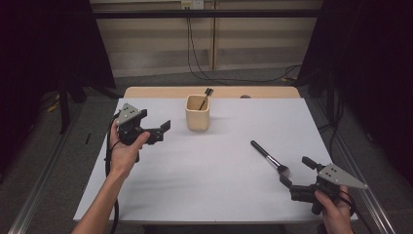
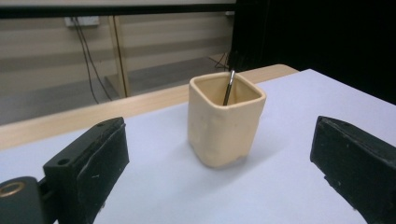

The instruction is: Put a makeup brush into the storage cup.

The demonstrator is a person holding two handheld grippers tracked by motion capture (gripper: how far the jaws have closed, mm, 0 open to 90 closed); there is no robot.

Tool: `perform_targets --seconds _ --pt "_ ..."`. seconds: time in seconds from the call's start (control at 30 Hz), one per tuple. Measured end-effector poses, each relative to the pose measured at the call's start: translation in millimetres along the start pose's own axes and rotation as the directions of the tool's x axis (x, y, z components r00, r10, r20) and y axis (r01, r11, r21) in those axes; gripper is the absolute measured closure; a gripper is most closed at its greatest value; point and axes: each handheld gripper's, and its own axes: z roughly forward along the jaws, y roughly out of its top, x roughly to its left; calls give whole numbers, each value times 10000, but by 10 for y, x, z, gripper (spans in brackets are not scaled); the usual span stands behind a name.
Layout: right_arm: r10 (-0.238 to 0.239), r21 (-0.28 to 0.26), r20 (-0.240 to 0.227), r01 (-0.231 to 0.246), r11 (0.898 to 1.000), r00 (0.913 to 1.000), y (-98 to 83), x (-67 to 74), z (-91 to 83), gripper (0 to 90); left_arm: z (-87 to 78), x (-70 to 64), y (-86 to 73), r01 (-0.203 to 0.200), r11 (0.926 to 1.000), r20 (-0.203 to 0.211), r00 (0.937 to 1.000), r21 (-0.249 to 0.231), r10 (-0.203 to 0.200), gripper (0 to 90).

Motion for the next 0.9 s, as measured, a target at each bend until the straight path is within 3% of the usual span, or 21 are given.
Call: perform_targets --seconds 0.1,0.33,0.5,0.67,0.77,0.9 --pt "57 -16 27 -57 10000 10000 0 -5 -2 0 -82 -25 -43 -378 9991 -233 9990 -179 374 39" --pt "79 -23 27 -79 10000 10000 -1 -1 -13 0 -230 -19 -215 -389 9992 -699 9968 24 390 31" --pt "63 -15 51 -63 10000 10000 -2 -11 2 0 -362 -59 -336 -454 9990 -756 9961 -38 450 39" --pt "99 -10 30 -99 10000 9999 1 6 11 0 -479 -89 -442 -290 9991 -563 9980 -316 272 35" --pt "20 21 29 -20 10000 10000 -1 -2 13 0 -541 -101 -496 -97 9989 -743 9972 -449 64 34" --pt "23 13 35 -23 10000 10000 -2 -1 11 0 -633 -154 -551 -295 9990 -804 9964 -338 267 33"
